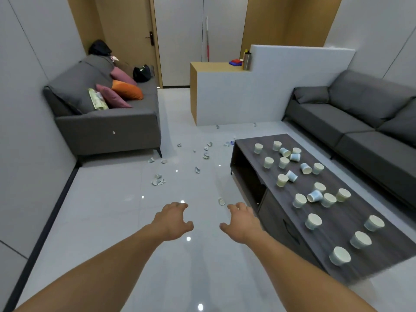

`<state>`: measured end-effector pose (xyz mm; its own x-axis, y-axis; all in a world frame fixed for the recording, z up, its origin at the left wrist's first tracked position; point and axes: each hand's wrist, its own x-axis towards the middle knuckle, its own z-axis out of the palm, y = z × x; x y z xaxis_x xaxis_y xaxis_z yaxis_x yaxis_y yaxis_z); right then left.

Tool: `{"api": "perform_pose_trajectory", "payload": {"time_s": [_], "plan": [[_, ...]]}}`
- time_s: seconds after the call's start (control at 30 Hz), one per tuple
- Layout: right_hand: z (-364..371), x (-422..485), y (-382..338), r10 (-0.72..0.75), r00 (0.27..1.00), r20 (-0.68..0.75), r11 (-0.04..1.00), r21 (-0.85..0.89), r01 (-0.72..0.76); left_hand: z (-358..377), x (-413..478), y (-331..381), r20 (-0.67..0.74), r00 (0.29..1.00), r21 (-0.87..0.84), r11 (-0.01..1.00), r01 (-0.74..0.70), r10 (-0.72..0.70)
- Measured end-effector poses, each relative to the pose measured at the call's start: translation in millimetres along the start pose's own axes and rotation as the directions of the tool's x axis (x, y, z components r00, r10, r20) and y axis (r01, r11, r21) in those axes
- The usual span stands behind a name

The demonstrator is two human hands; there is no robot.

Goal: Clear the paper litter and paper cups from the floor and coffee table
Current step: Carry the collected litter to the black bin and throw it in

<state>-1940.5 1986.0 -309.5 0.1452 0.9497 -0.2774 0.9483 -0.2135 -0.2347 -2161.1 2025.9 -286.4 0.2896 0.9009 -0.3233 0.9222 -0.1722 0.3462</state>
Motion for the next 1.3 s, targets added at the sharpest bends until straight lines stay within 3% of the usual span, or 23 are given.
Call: {"api": "perform_pose_trajectory", "payload": {"time_s": [0.27,0.53,0.8,1.1,1.3], "plan": [[-26.5,125.9,26.0,0.035,0.997,0.063,0.999,-0.022,-0.034,-19.0,138.3,11.2,0.07,0.997,-0.006,0.999,0.04,-0.039],[-61.2,288.4,24.0,0.09,0.991,0.097,0.995,-0.041,-0.087,-63.9,325.1,15.0,0.117,0.992,-0.07,0.997,-0.045,0.053],[-90.8,422.8,33.0,0.16,0.979,0.129,0.985,0.037,-0.166,-115.7,476.3,30.0,0.15,0.983,-0.026,0.994,-0.105,0.108],[-75.4,613.0,93.1,0.139,0.954,0.266,0.98,0.103,-0.171,-86.7,646.7,46.1,0.287,0.957,0.008,1.0,0.026,-0.027],[-29.6,723.4,147.5,0.134,0.896,0.423,0.975,0.105,-0.195,-38.0,764.9,52.6,0.4,0.907,-0.008,0.989,0.144,-0.129]]}}
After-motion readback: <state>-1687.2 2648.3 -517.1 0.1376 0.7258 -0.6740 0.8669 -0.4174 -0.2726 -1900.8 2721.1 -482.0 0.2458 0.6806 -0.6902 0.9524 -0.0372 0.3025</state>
